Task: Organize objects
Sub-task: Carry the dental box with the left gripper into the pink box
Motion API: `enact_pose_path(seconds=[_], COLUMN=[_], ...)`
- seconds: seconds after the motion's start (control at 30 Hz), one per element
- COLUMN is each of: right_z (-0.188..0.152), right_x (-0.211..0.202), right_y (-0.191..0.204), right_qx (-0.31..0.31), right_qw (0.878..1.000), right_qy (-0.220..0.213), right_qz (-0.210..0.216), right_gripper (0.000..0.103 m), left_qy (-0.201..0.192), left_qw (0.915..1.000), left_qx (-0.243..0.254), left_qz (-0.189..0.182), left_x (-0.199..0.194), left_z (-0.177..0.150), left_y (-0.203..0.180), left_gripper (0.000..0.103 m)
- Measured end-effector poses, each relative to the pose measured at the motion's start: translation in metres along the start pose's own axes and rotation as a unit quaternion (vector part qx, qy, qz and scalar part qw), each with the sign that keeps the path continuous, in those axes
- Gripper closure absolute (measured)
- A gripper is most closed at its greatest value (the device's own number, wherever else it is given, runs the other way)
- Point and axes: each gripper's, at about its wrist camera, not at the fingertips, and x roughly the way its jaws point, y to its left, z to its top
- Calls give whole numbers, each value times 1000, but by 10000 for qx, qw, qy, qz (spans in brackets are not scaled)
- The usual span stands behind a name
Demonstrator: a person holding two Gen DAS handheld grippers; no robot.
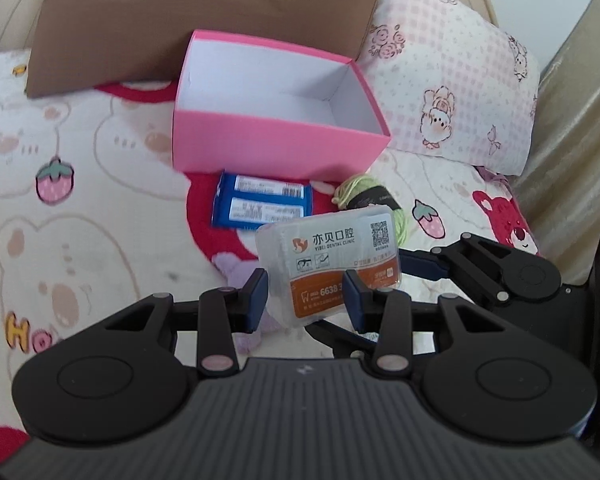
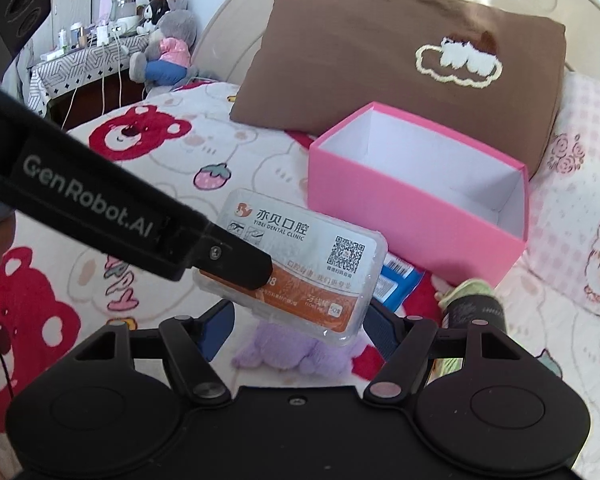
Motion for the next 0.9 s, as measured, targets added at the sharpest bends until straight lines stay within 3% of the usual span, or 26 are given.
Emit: enact_pose_path(seconds=[0.27, 0.43, 0.77, 0.9], right_z=[27, 46, 80, 99], right_x=[-8, -10, -19, -6], right_y=[-11, -22, -51, -63], right_qx=[-8, -73, -443, -504], right_qw=[10000, 9998, 9984, 9984], right_qy=[-68, -64, -213, -180], right_qz=[-71, -193, -263, -170], right_gripper=[28, 28, 28, 28], left_qy=[-87, -160, -212, -209], left_qw=[9999, 9996, 9992, 9997], left_qx=[-71, 240, 311, 78], left_qz=[-28, 10, -108, -41], left_x=[-10, -11, -11, -3], left_z=[29, 49, 97, 119], left_y=[-4, -14, -24, -18], left_gripper=[64, 64, 64, 62])
